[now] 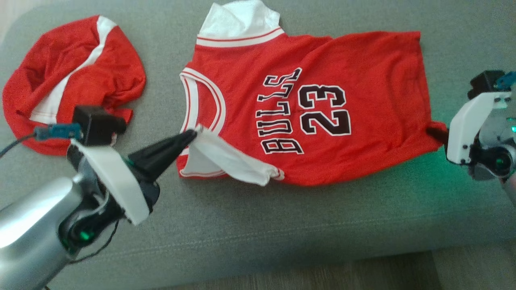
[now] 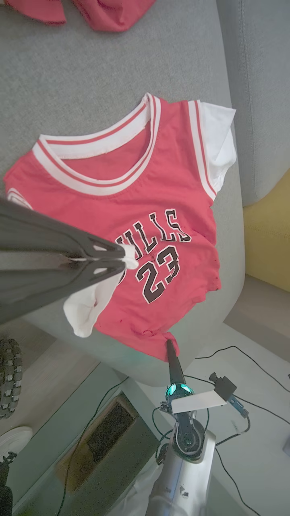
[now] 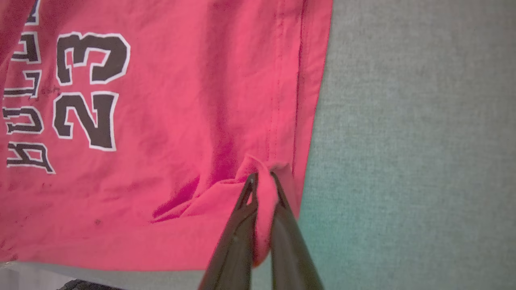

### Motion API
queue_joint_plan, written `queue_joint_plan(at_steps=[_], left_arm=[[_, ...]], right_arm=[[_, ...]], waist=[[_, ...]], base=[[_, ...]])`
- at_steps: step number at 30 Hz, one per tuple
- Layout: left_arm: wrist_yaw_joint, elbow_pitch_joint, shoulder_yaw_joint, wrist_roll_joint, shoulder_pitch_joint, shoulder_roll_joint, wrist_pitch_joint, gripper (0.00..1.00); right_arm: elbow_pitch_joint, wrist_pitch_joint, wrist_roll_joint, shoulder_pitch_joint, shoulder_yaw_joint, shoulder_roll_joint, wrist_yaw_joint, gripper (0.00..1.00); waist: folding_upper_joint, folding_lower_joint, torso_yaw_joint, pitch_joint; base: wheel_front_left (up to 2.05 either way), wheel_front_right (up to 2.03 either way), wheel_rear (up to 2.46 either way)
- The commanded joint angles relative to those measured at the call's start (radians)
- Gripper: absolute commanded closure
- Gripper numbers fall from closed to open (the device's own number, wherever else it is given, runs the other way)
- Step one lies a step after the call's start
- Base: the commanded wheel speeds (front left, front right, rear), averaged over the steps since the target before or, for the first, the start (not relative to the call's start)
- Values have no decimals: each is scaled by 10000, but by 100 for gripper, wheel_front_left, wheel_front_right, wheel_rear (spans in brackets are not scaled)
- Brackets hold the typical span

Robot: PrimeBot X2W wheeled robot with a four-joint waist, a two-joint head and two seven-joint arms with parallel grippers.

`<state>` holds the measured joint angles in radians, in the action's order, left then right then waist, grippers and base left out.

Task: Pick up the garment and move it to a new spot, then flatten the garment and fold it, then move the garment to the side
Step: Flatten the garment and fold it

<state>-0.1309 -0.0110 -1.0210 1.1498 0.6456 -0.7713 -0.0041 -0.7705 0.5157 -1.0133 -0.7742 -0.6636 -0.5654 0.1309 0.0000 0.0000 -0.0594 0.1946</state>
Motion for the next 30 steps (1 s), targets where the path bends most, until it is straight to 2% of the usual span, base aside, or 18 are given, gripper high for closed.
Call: queue_joint_plan(at_steps=[1,9,30], left_arm=[[2,-2,610,-130,683,-195,-193,100],[2,1176,725,-657,1631,612,-624,100],[146,4387,927,-1668,2989,2123,-2026,100]], right_arm=[[112,-268,136,-342,89,-103,-2,100],[-464,-1353,509,-1017,195,156,-2,100],[-1498,-2830,496,-1805,-149,826,-2,100]], waist=[[0,0,-27,229],[0,0,-58,905],[0,0,-188,1570]], base=[[0,0,0],[0,0,0],[0,0,0]])
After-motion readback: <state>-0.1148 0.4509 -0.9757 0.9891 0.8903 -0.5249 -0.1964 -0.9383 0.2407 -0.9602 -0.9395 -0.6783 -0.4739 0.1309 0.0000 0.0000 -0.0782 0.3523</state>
